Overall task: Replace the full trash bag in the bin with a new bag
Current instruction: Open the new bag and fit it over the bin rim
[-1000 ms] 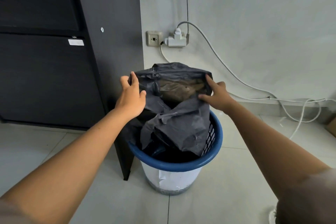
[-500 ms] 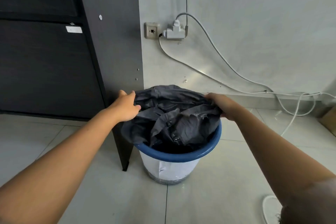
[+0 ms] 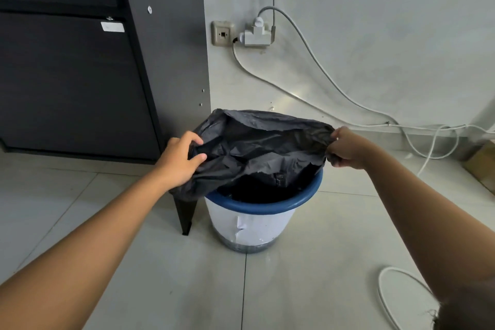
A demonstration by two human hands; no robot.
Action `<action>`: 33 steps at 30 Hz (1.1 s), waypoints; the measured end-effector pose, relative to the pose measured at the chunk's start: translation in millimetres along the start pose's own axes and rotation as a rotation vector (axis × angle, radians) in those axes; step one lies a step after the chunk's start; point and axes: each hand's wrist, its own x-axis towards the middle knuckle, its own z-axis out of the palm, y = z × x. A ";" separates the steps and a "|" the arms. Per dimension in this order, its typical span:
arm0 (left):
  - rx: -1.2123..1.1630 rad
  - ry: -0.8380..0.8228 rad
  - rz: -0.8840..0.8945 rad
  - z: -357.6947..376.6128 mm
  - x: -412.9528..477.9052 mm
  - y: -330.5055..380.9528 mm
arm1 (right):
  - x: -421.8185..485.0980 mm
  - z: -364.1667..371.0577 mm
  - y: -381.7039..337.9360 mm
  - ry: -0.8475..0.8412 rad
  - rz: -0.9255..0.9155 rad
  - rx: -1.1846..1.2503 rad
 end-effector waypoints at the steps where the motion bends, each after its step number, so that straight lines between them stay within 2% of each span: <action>1: -0.032 0.043 -0.003 4.9 -5.2 -1.5 | 0.7 -0.6 7.0 -0.042 0.005 0.014; 4: -0.074 -0.024 -0.049 17.3 -18.1 -4.2 | -5.7 -0.1 24.2 -0.157 -0.023 -0.003; 7: 0.092 -0.120 -0.012 20.8 -27.0 -5.1 | -11.5 2.1 42.3 -0.213 -0.132 -0.225; 10: 0.182 -0.183 0.028 19.0 -31.3 -6.7 | -10.9 7.4 56.7 -0.242 -0.160 -0.379; 16: 0.199 -0.183 0.043 20.8 -31.4 -17.5 | -0.9 2.1 63.0 -0.193 -0.185 -0.539; 19: 0.220 -0.123 0.055 24.6 -31.4 -23.0 | 1.9 0.7 62.1 -0.154 -0.225 -0.550; 21: 0.301 -0.081 0.094 25.3 -32.5 -23.6 | -1.5 0.1 59.8 -0.134 -0.246 -0.600; 24: 0.336 -0.106 0.171 19.0 -33.4 -20.8 | -7.8 2.7 63.3 -0.118 -0.255 -0.734; 26: 0.246 -0.055 0.255 14.2 -31.9 -17.7 | -7.7 4.2 68.3 -0.173 -0.247 -0.654; 29: 0.073 0.131 0.347 11.1 -23.5 -7.6 | -9.0 -0.9 66.2 -0.262 -0.186 -0.199; 31: 0.082 0.183 0.389 11.2 -9.9 -0.2 | -6.1 -5.5 59.6 -0.210 -0.129 0.059; 33: 0.224 0.142 0.447 13.2 8.5 3.7 | -4.4 -4.8 51.3 -0.111 -0.116 0.225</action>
